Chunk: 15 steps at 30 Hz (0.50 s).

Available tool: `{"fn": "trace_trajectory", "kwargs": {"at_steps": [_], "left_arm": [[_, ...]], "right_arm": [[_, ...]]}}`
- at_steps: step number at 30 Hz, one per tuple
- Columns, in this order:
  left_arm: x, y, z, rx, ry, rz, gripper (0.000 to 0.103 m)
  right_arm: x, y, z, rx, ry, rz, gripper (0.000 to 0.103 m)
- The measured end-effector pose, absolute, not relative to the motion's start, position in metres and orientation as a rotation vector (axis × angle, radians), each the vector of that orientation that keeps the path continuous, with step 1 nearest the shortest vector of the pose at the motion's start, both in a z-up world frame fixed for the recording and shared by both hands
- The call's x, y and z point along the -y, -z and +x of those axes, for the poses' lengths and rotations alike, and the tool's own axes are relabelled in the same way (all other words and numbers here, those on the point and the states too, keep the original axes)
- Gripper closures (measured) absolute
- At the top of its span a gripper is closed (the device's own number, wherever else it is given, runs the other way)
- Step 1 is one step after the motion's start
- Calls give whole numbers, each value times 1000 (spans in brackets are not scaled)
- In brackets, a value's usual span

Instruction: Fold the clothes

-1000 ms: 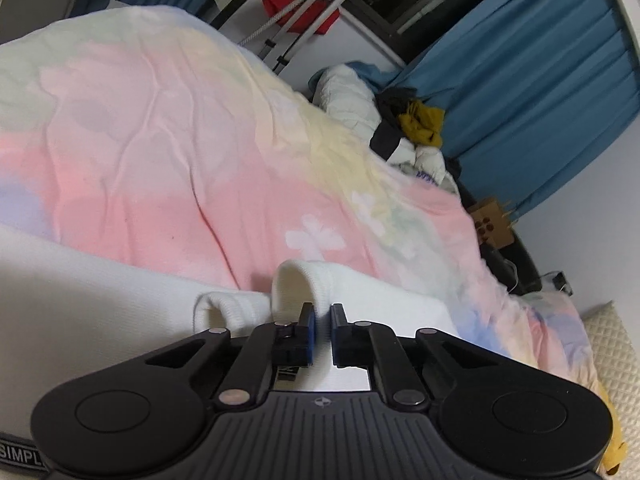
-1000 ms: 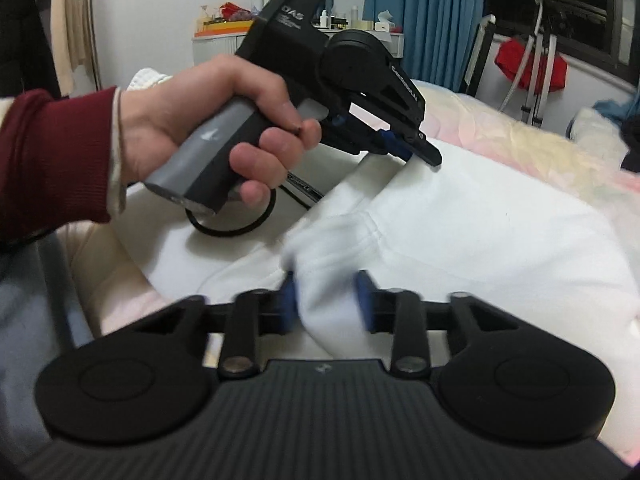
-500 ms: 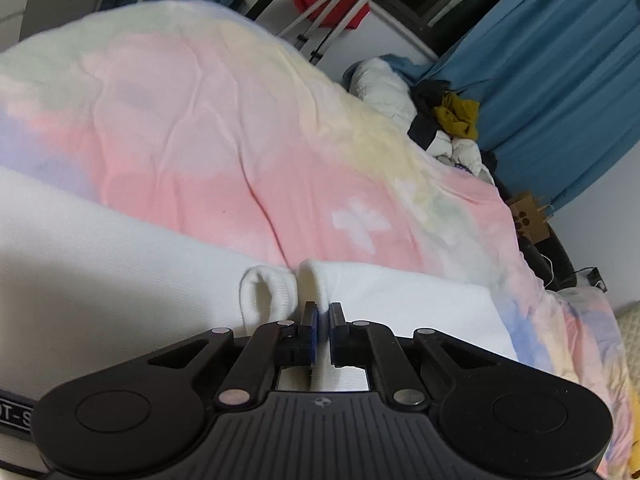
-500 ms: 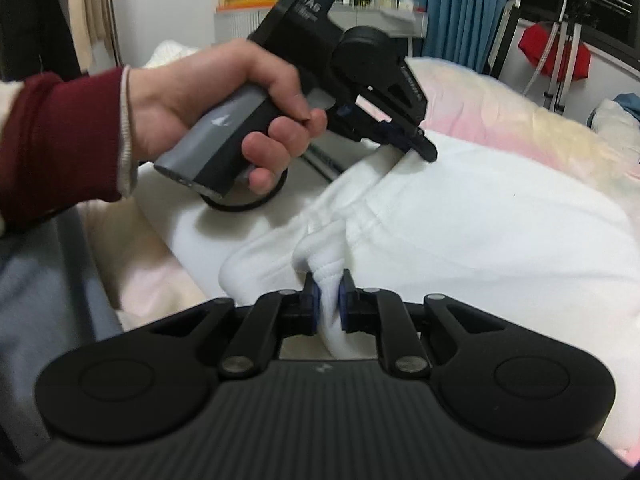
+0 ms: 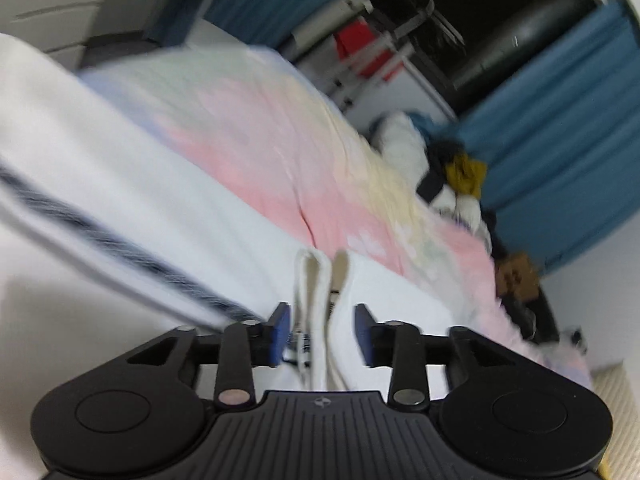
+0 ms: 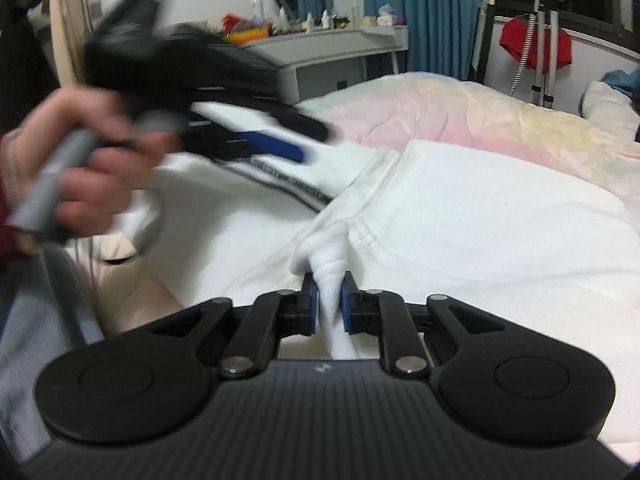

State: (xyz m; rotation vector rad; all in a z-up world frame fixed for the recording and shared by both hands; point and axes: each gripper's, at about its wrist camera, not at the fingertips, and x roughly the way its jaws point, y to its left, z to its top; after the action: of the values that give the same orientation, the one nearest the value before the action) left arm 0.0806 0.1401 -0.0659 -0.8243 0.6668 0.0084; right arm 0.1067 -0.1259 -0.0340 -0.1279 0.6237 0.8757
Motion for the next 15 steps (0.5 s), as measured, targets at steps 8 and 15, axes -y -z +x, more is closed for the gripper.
{"fn": "trace_trajectory", "kwargs": {"at_steps": [8, 15], "left_arm": [[-240, 33, -53, -558, -209, -1113, 25], [-285, 74, -91, -605, -322, -1249, 23]], "right_arm": [[149, 23, 108, -595, -784, -23, 59], [168, 20, 113, -573, -664, 45, 31]]}}
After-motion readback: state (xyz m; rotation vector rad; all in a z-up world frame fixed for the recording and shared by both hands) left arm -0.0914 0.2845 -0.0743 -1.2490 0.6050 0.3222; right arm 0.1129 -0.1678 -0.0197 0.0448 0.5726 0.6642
